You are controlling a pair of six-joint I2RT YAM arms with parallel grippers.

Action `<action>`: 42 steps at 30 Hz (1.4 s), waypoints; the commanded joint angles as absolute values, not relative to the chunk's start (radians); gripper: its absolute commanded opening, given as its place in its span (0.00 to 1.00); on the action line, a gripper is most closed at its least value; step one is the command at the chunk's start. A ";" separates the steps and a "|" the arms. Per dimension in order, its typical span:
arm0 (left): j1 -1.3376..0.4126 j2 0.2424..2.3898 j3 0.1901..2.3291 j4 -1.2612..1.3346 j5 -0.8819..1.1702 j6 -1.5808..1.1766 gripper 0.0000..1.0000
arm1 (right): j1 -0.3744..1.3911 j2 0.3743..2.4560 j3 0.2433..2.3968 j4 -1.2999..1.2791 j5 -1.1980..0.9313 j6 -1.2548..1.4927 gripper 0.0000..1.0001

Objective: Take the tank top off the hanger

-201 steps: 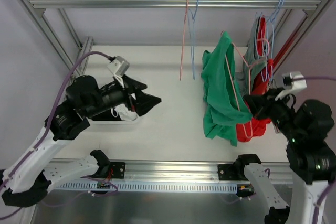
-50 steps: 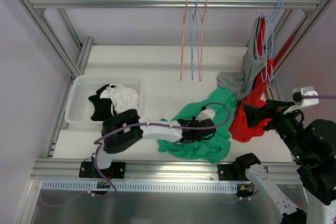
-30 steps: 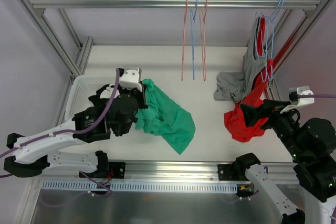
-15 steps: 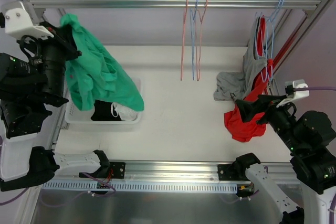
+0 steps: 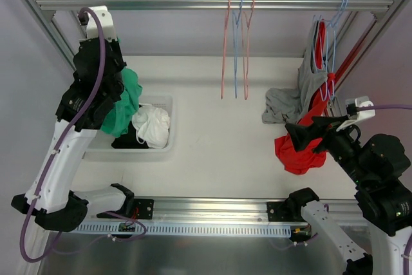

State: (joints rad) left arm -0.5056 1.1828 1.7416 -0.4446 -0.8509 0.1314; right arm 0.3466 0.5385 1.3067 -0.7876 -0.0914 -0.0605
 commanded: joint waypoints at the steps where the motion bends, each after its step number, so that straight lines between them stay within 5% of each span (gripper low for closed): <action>1: -0.407 1.150 1.622 -0.451 -0.648 -0.090 0.00 | 0.342 0.554 1.299 -0.729 -0.118 -0.058 1.00; 8: -0.169 1.135 1.274 -0.463 -0.468 -0.409 0.00 | 0.344 0.557 1.275 -0.726 -0.141 -0.063 1.00; 16: -0.054 1.061 0.867 -0.459 -0.598 -0.854 0.00 | 0.342 0.560 1.221 -0.703 -0.158 -0.069 0.99; 24: -0.026 1.347 0.861 -0.457 -0.515 -0.891 0.00 | 0.342 0.609 1.183 -0.680 -0.175 -0.072 1.00; 33: -0.012 1.286 0.816 -0.460 -0.591 -0.911 0.02 | 0.342 0.624 1.173 -0.670 -0.187 -0.063 0.99; 42: -0.012 1.019 0.936 -0.468 -0.462 -0.732 0.99 | 0.342 0.811 1.365 -0.825 -0.033 -0.118 1.00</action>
State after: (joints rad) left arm -0.0238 1.1336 0.8776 -0.4755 -0.5339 -0.7860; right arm 0.3466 0.7567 1.2770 -0.7860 -0.1188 -0.0795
